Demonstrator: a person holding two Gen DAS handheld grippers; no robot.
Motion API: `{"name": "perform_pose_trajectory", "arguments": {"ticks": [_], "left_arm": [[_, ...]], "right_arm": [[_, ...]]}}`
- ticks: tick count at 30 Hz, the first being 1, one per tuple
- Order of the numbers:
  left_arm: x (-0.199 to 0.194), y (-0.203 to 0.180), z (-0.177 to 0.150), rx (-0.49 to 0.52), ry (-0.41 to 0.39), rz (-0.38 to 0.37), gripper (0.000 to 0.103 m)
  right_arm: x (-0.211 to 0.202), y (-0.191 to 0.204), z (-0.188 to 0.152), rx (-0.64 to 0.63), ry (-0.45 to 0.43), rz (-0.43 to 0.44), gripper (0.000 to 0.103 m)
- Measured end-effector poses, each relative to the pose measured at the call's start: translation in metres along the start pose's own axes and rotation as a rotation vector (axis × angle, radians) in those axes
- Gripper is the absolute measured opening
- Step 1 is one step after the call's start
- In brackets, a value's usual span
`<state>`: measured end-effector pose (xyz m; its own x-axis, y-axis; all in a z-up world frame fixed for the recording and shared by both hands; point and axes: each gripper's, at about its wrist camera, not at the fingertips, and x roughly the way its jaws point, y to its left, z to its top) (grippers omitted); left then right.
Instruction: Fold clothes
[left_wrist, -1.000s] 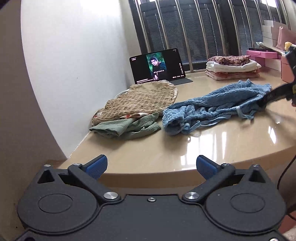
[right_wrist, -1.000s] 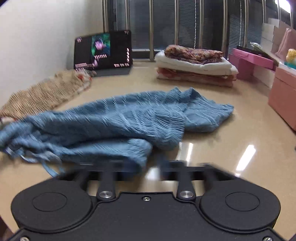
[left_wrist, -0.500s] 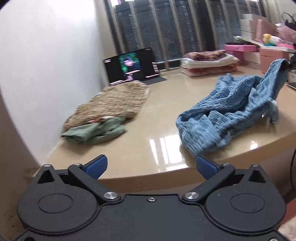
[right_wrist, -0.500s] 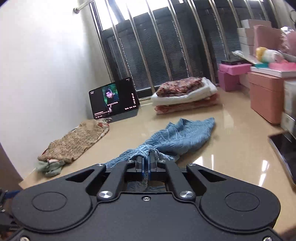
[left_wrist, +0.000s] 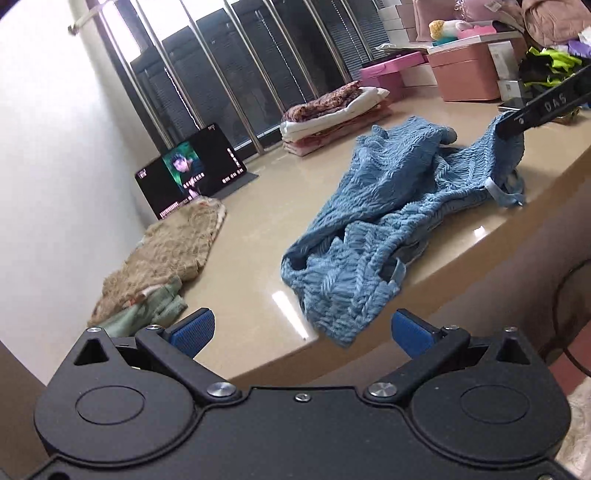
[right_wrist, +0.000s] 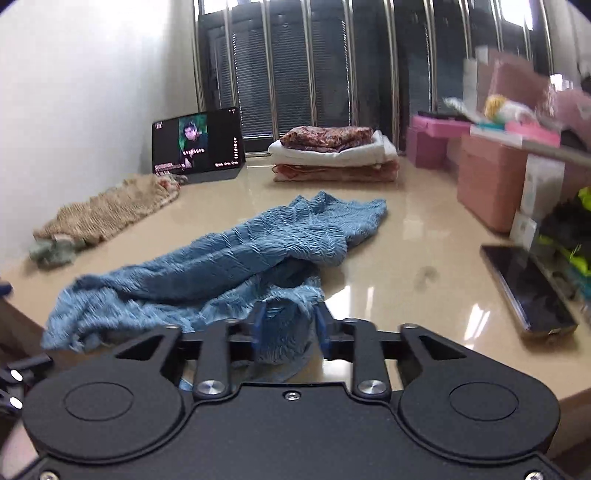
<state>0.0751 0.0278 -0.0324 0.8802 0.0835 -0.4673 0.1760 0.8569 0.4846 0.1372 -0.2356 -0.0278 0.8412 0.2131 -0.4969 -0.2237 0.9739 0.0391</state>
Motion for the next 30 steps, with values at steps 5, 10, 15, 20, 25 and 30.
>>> {"name": "perform_pose_trajectory", "arguments": {"ticks": [5, 10, 15, 20, 25, 30], "left_arm": [[0.005, -0.021, 0.006, 0.137, -0.017, 0.084, 0.085], [0.01, -0.036, 0.008, 0.287, -0.029, 0.109, 0.05], [0.012, -0.042, 0.017, 0.371, -0.065, 0.136, 0.036], [0.017, -0.036, 0.027, 0.368, -0.073, 0.137, 0.017], [0.026, 0.007, 0.031, 0.108, -0.006, 0.11, 0.007], [0.034, 0.053, 0.03, -0.198, 0.061, 0.045, 0.007]], "right_arm": [[0.004, 0.009, -0.005, -0.085, 0.008, -0.029, 0.043], [0.013, 0.01, -0.005, -0.146, 0.015, -0.069, 0.044], [0.028, 0.014, -0.004, -0.212, 0.051, -0.106, 0.043], [0.033, 0.031, -0.006, -0.391, 0.032, -0.162, 0.044], [0.039, 0.045, -0.007, -0.566, 0.059, -0.148, 0.004], [0.026, -0.001, 0.012, -0.166, 0.025, -0.015, 0.007]]}}
